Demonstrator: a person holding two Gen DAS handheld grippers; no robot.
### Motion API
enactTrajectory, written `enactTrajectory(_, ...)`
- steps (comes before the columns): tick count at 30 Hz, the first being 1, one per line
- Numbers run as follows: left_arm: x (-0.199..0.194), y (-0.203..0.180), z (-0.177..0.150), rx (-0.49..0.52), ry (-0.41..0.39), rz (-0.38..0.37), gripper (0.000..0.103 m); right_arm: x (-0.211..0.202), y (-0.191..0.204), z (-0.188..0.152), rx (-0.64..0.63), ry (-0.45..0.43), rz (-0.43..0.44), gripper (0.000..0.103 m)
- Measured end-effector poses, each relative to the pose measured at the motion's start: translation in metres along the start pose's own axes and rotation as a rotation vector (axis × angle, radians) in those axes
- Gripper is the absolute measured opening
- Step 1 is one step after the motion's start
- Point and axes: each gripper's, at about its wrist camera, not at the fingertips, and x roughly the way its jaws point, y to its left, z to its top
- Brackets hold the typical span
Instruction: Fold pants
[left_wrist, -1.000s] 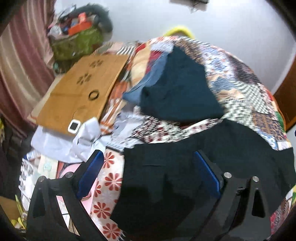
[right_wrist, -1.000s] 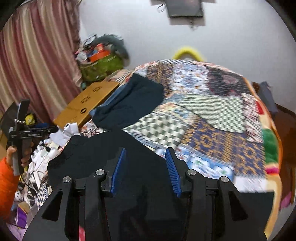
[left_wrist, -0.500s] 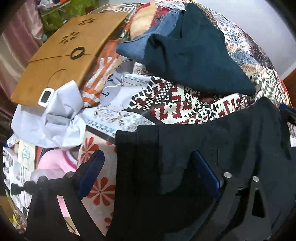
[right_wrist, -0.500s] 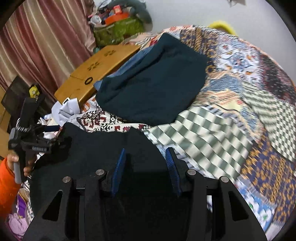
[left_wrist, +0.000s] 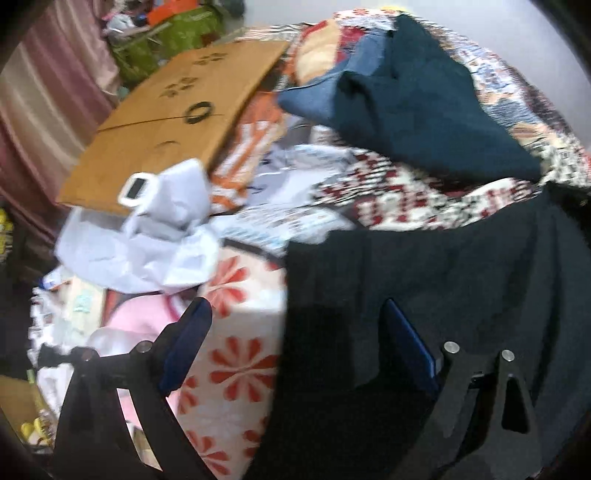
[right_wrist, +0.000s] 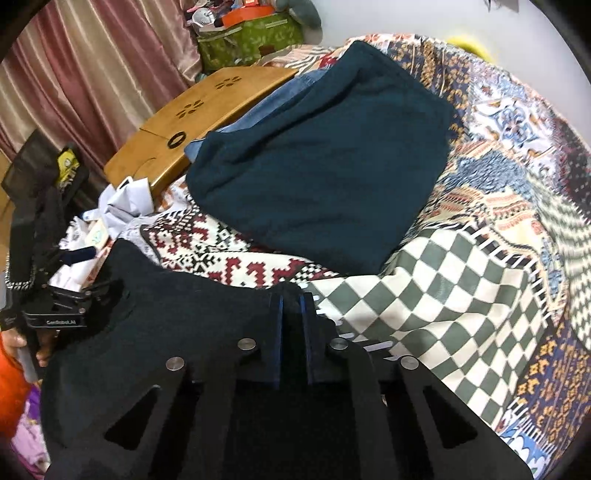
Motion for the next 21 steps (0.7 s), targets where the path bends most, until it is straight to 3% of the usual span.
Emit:
enactTrajectory(1, 0.003, 0.005, -0.003, -0.017, 0.01, 0.015, 0.096, 0.0, 0.001, -0.001, -0.002, -0.009, -0.026, 0.007)
enactTrajectory(2, 0.005, 0.011, -0.005, -0.044, 0.023, -0.018, 0.095, 0.0, 0.001, -0.001, -0.001, -0.011, -0.035, 0.007)
enactTrajectory(5, -0.005, 0.02, -0.008, -0.06, 0.022, 0.007, 0.083, -0.005, 0.005, -0.001, -0.017, -0.024, -0.074, 0.007)
enactTrajectory(11, -0.06, 0.036, -0.014, -0.114, -0.031, -0.074, 0.082, -0.053, 0.01, -0.012, 0.05, -0.113, -0.089, 0.011)
enactTrajectory(16, -0.099, 0.042, -0.032, -0.177, -0.033, -0.179, 0.086, -0.104, 0.03, -0.039, -0.004, -0.179, -0.102, 0.031)
enactTrajectory(21, -0.112, 0.035, -0.059, -0.192, 0.006, -0.225, 0.086, -0.139, 0.052, -0.076, -0.078, -0.226, -0.137, 0.039)
